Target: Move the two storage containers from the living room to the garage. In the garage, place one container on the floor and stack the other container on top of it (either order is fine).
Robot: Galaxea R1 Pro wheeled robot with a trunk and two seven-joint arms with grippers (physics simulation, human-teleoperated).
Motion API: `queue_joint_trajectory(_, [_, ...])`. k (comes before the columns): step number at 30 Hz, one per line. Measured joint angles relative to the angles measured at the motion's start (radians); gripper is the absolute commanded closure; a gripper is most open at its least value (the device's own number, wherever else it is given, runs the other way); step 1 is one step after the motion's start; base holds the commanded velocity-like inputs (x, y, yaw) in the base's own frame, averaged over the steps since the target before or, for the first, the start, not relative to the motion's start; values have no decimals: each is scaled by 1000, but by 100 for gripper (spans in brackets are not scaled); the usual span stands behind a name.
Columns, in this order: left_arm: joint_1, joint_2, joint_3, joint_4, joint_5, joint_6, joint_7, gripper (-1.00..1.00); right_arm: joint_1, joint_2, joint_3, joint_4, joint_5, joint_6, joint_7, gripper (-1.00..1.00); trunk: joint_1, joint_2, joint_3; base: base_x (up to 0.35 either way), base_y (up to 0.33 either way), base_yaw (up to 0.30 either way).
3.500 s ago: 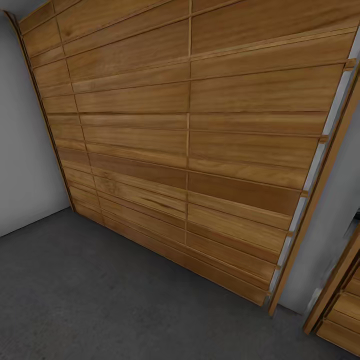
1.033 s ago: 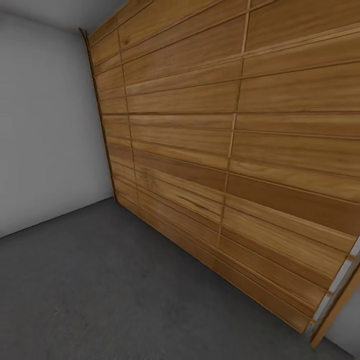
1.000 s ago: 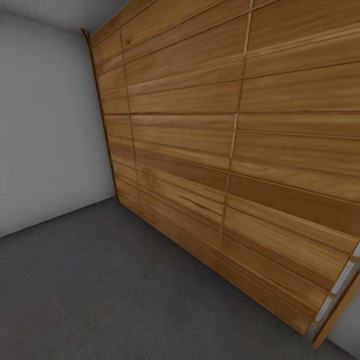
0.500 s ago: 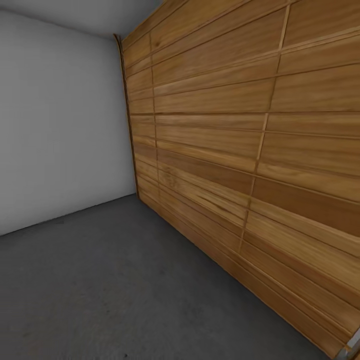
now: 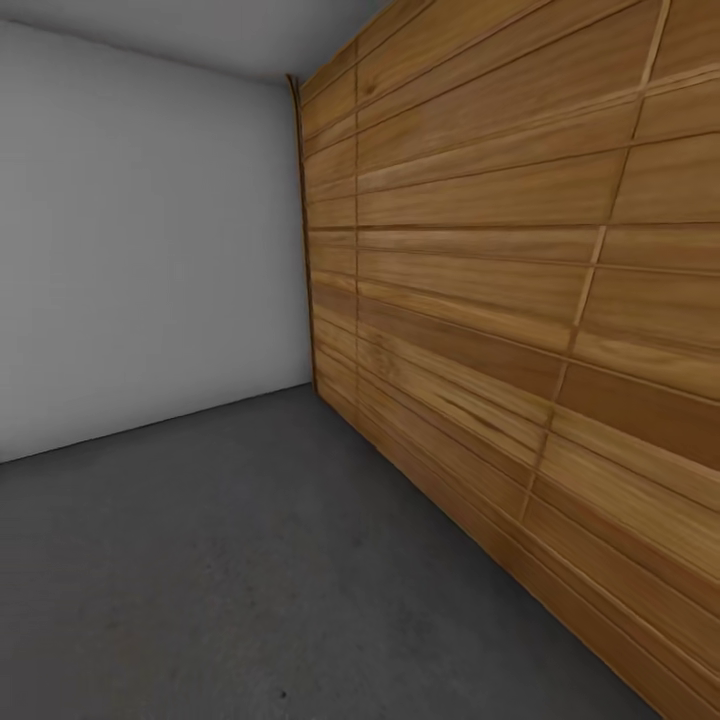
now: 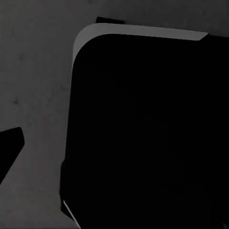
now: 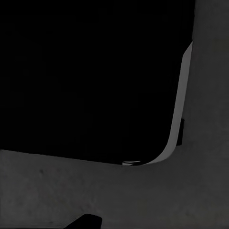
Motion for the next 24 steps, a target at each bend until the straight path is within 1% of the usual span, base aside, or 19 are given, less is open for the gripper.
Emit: queue_joint_trajectory(24, [0,0,0,0,0,0,0,-100,0,0,-2,0,-4,1,0,-100,0,0,0,0,0,279])
